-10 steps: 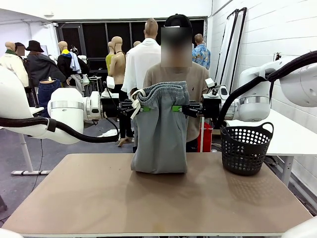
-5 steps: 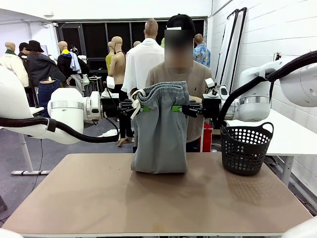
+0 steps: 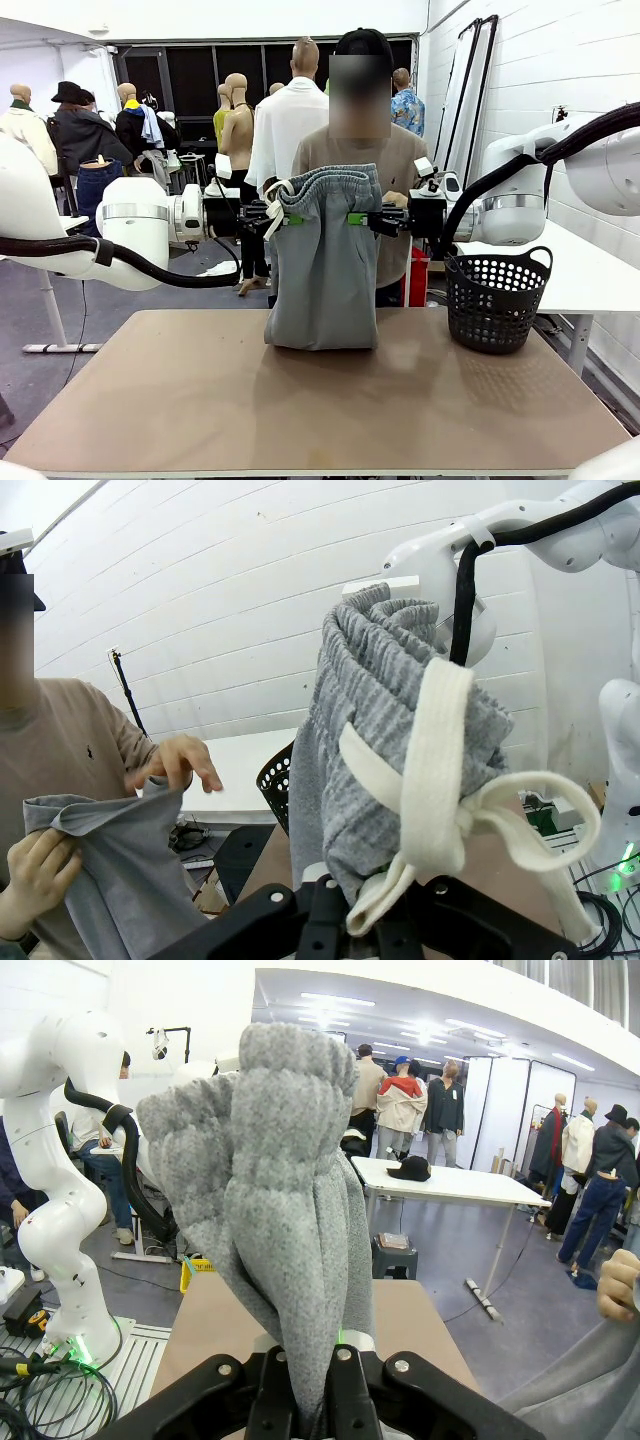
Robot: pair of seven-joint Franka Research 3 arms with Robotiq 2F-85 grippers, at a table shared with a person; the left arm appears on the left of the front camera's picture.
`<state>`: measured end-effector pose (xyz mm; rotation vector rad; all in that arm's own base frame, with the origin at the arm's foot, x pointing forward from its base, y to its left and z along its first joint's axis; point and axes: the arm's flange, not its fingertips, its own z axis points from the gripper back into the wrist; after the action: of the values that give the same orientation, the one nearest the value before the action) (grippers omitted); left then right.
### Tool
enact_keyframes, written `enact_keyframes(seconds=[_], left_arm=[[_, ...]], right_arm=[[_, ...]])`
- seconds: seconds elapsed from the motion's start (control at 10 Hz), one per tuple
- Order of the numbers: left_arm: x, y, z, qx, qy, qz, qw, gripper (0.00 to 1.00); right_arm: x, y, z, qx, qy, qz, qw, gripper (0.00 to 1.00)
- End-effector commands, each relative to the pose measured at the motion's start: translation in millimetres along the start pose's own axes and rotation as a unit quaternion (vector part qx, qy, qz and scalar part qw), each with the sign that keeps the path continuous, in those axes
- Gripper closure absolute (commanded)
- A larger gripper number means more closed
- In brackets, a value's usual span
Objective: Fold the training pants.
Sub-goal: Release the ends of the Training pants and then grab the overlapped ends.
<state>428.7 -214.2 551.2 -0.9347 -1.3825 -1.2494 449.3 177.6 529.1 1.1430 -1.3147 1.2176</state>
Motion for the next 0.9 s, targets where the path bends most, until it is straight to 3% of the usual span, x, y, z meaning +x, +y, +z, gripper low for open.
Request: enact_keyframes(seconds=[0.0,0.8], left_arm=[[1.8,-0.5,-0.3,0.004,-0.005,-0.008,1.000,1.00],[1.8,-0.5,-0.3,0.004,-0.005,-0.008,1.000,1.00]], right_arm=[[2.2,0.6,-0.5,0.000,0.000,0.002,1.000,1.00],[2.2,0.6,-0.5,0.000,0.000,0.002,1.000,1.00]])
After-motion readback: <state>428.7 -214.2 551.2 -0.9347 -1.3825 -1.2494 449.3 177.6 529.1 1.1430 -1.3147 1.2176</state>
